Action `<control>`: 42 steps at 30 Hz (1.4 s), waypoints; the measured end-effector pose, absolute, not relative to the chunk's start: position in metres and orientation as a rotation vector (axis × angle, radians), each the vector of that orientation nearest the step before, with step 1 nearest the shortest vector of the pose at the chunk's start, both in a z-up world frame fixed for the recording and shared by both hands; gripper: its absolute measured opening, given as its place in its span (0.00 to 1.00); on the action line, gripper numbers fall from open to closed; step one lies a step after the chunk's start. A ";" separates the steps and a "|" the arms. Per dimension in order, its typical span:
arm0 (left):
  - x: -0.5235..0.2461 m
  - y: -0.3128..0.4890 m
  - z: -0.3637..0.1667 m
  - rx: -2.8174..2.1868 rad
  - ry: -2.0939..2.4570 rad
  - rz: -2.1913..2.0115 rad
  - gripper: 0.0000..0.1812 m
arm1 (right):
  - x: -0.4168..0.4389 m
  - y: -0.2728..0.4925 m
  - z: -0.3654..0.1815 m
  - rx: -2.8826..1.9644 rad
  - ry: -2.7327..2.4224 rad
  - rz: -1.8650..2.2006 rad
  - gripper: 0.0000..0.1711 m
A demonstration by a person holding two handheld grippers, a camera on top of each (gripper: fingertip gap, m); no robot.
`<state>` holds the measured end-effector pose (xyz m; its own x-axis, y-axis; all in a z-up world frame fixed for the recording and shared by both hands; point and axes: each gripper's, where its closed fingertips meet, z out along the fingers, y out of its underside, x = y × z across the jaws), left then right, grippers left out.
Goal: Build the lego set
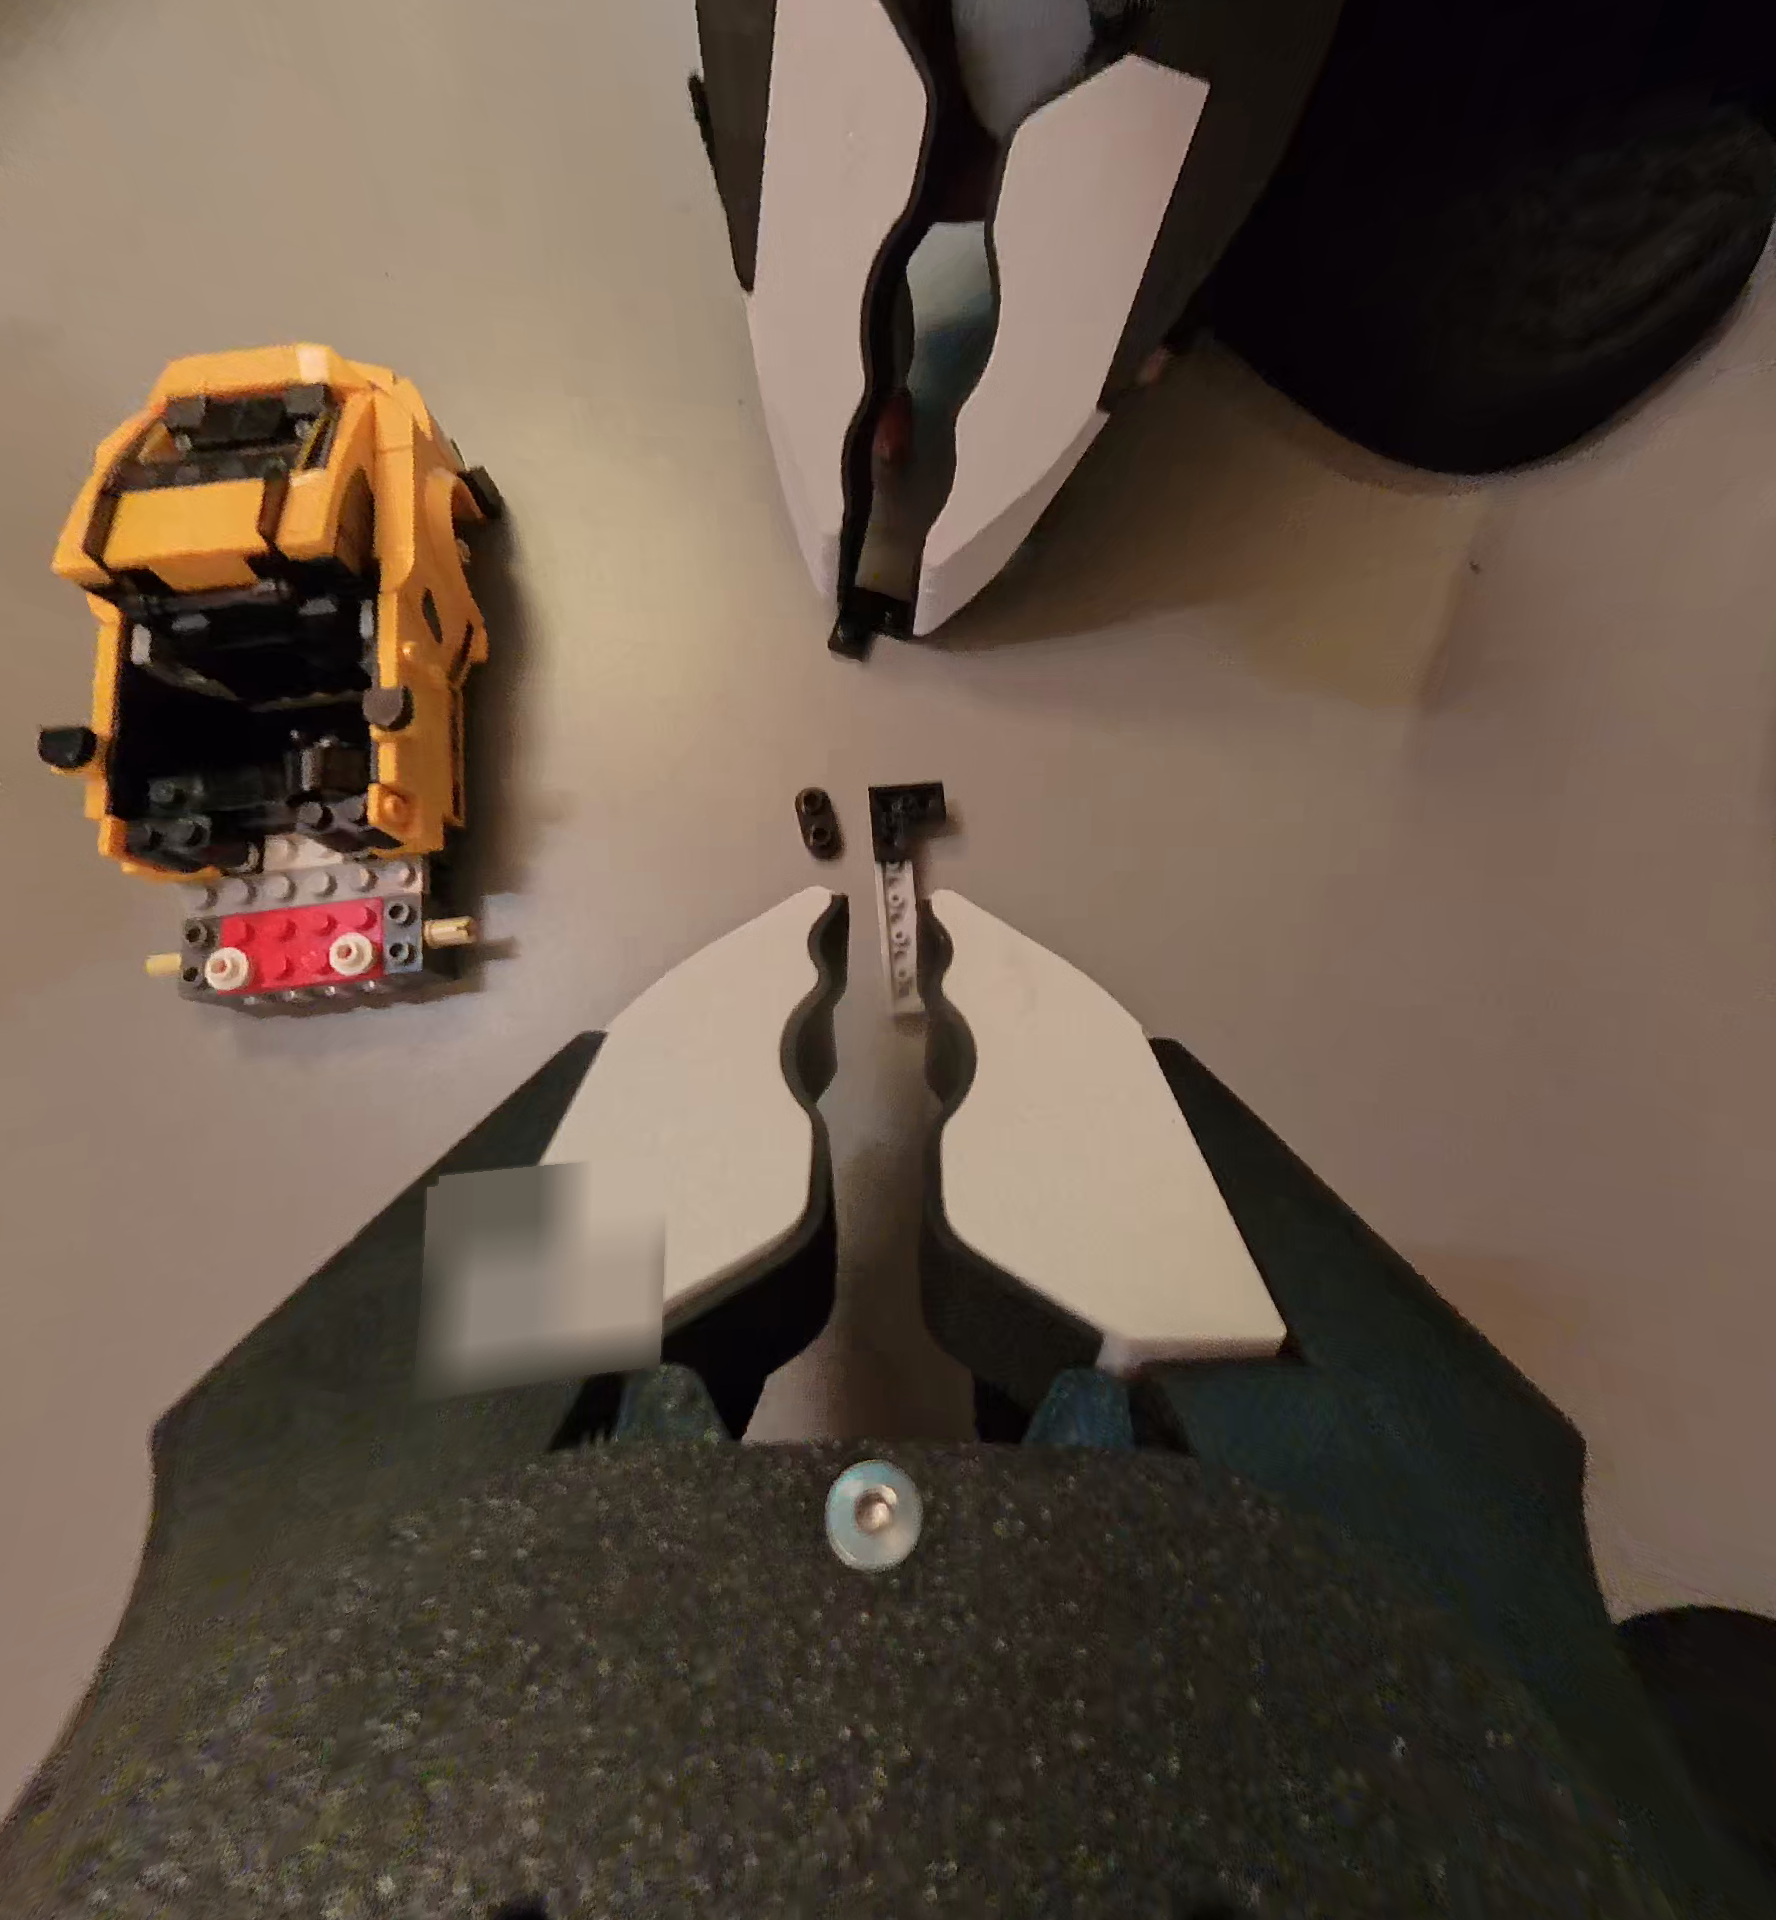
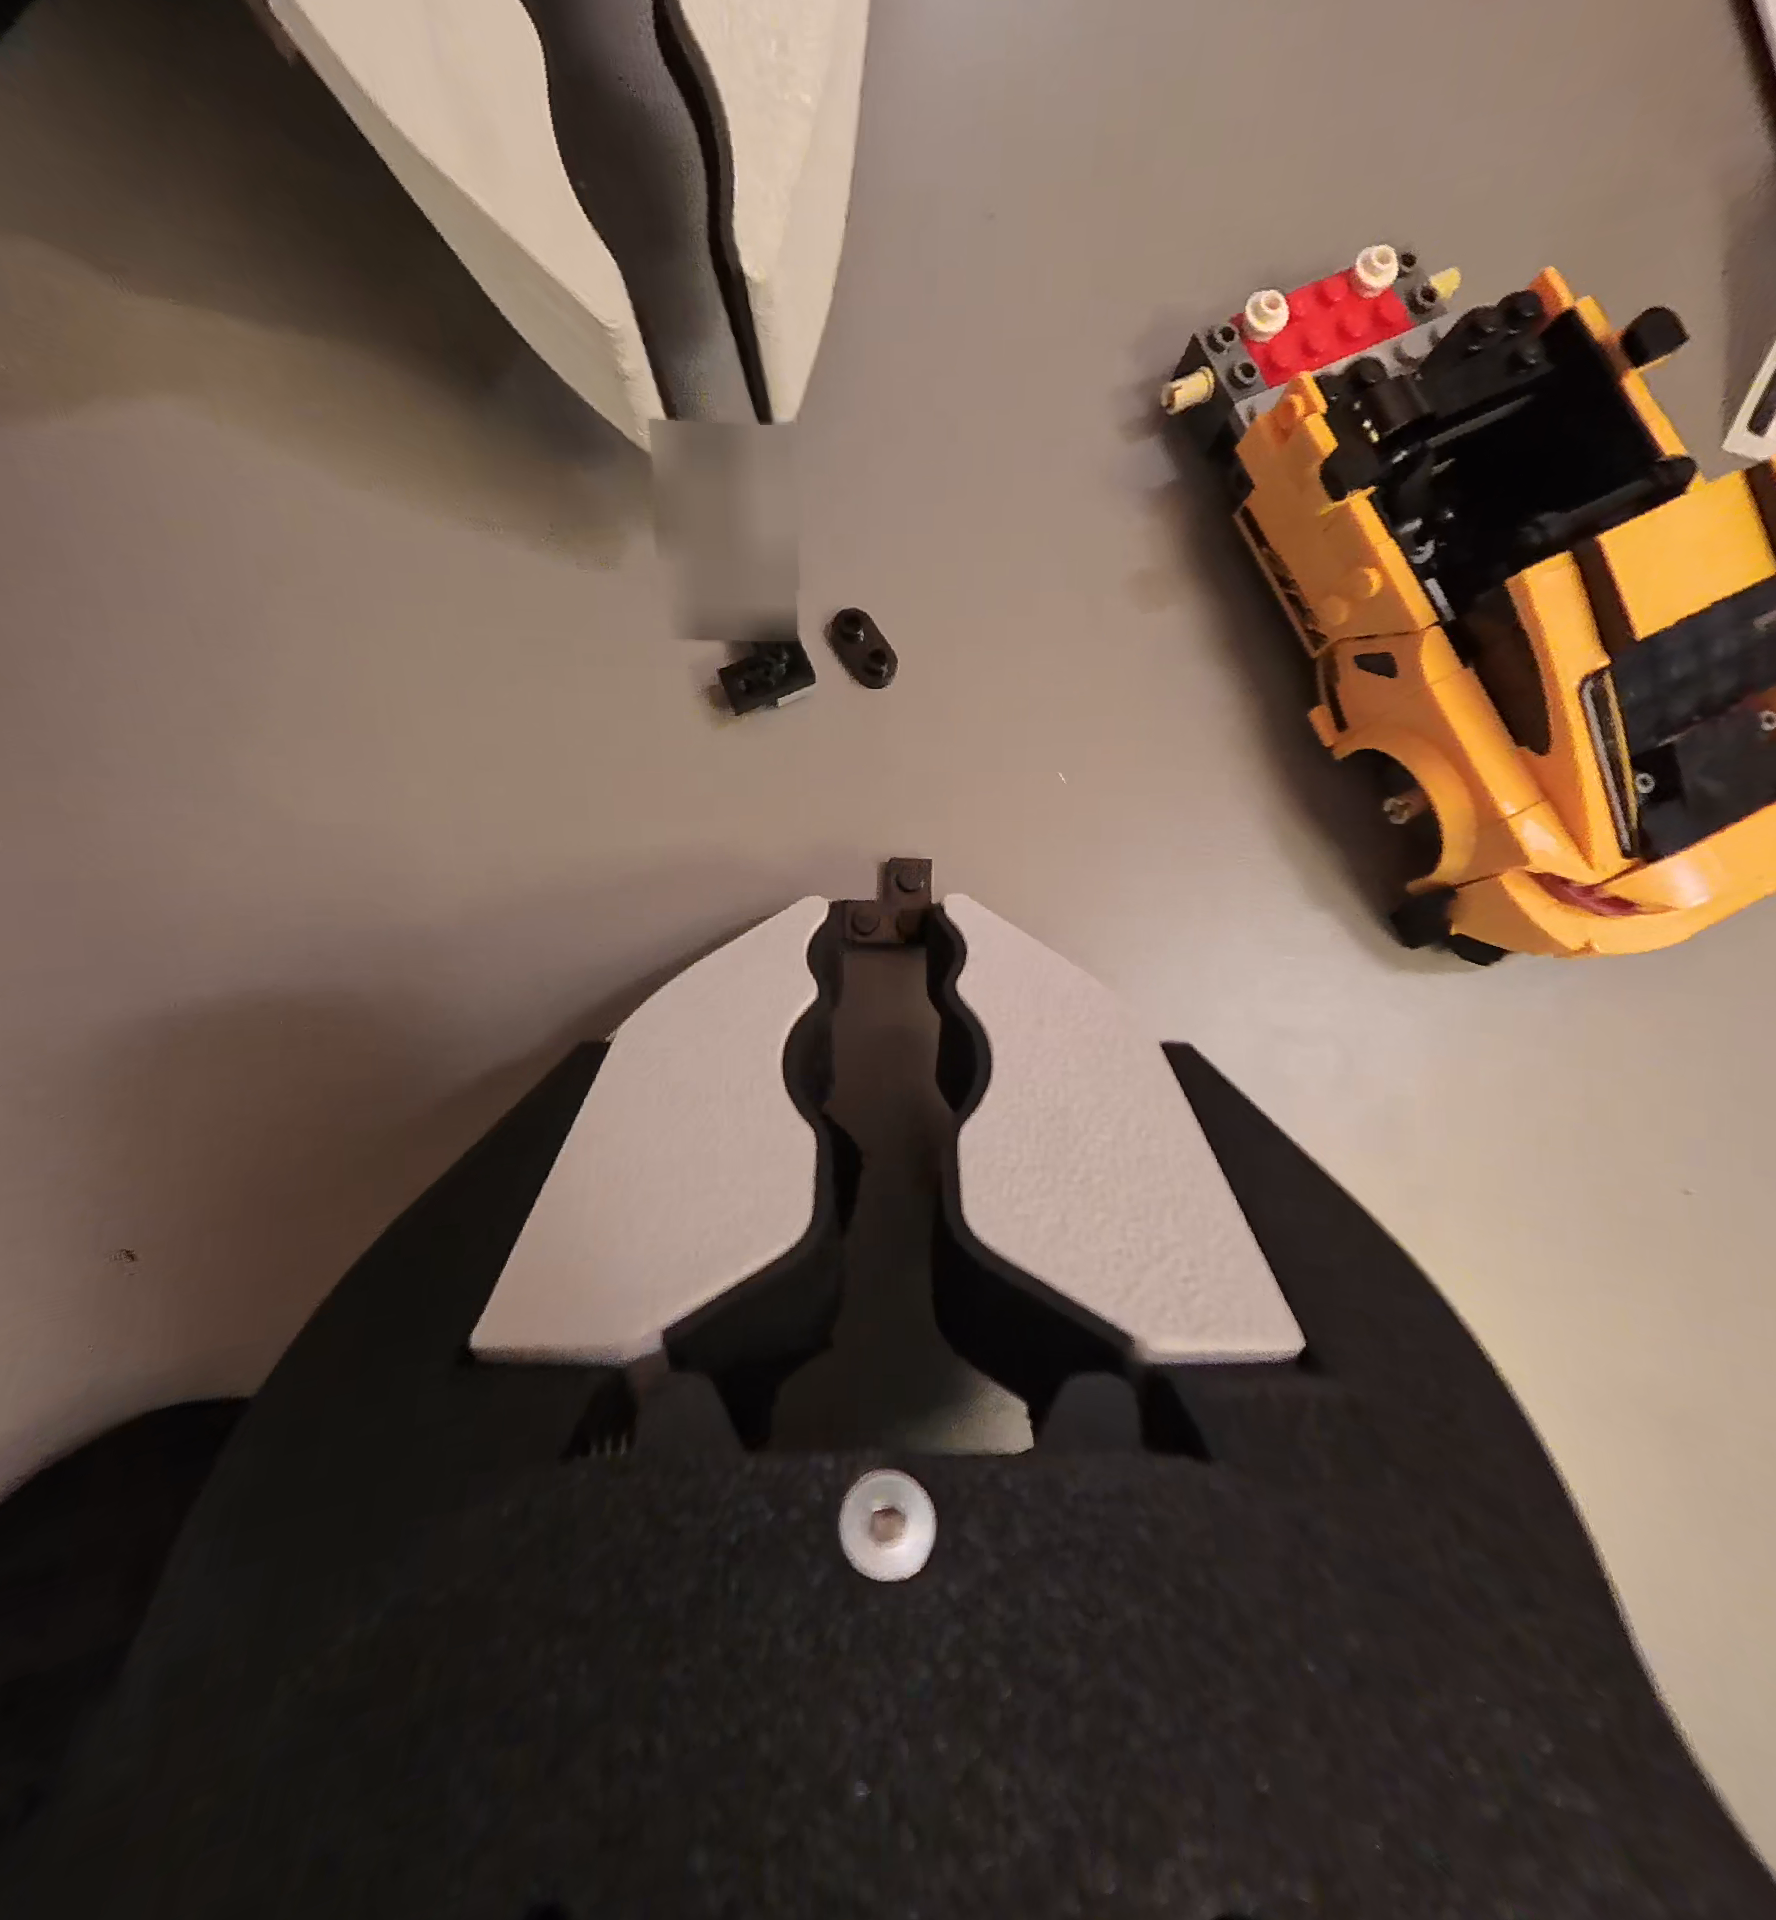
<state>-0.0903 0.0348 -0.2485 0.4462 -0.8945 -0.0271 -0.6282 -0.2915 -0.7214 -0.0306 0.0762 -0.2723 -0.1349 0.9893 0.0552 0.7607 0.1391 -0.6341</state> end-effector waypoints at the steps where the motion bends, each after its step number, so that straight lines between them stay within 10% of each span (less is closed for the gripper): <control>1: -0.087 0.035 -0.245 -1.995 1.276 -0.497 0.06 | -0.033 0.073 -0.269 -1.667 -1.944 0.700 0.08; 14: -0.049 0.019 -0.194 -1.586 1.295 -0.490 0.06 | -0.047 0.018 -0.182 -1.433 -1.686 1.650 0.08; 42: -0.045 0.022 -0.152 -1.617 0.782 -1.398 0.06 | -0.054 0.019 -0.145 -1.079 -1.513 1.427 0.08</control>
